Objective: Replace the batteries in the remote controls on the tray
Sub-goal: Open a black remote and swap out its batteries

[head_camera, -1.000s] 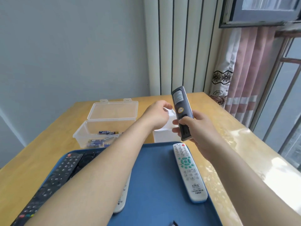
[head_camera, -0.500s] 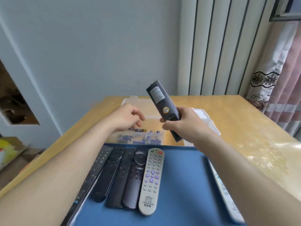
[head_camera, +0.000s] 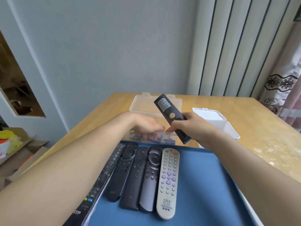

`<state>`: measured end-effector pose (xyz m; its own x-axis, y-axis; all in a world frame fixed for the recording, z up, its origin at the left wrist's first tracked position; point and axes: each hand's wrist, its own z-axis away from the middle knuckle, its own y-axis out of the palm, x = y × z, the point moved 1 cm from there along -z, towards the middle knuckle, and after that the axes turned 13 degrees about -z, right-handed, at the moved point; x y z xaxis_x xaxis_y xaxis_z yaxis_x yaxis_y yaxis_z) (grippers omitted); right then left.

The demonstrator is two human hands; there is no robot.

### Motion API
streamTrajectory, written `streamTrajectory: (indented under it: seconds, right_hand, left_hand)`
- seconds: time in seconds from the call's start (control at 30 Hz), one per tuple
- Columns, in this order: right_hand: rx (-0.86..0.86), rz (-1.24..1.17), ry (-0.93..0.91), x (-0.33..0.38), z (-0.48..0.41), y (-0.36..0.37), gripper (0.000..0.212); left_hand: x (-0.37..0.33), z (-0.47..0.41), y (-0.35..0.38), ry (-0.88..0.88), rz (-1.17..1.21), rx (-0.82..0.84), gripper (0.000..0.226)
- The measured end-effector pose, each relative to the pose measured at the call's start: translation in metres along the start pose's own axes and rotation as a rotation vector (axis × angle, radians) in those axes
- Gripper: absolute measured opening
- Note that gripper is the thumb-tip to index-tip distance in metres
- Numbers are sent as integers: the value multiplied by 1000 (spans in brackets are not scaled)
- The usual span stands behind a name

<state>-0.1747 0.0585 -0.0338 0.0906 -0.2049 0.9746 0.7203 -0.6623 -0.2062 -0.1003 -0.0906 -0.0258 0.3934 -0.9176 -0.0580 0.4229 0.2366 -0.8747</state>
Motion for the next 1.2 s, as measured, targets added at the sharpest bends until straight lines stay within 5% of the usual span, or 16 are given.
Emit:
streamTrajectory:
  seconds: [0.2,0.33,0.57,0.83,0.93,1.0,1.07,1.2]
  right_hand:
    - [44,-272,113,-4,1,-7,29]
    - [-3,-312,82,-7,1,-9,33]
    - [-108,-575,29,-16,17,-11,25]
    - [-102,-784,19,-15,56,-21,18]
    - [-91,-848,14,-13,70,-27,14]
    - [-79,-890,-5,-12,80,-32,11]
    - [-40,-915,-27,-11,86,-33,8]
    - [55,-907,-91,-9,105,-29,20]
  left_hand:
    - [15,-12,-2,212,321,-52,28]
    - [22,-20,-1,147,472,-285,20]
    - [-19,-42,-5,-75,-16,-345,32]
    - [-29,-37,-9,-98,-180,-224,17]
    - [-19,-21,-10,9,167,-437,21]
    - [-29,5,-10,191,721,-558,22]
    - [-46,35,-2,384,1179,-522,22]
    - [-84,78,37,483,1409,-419,18]
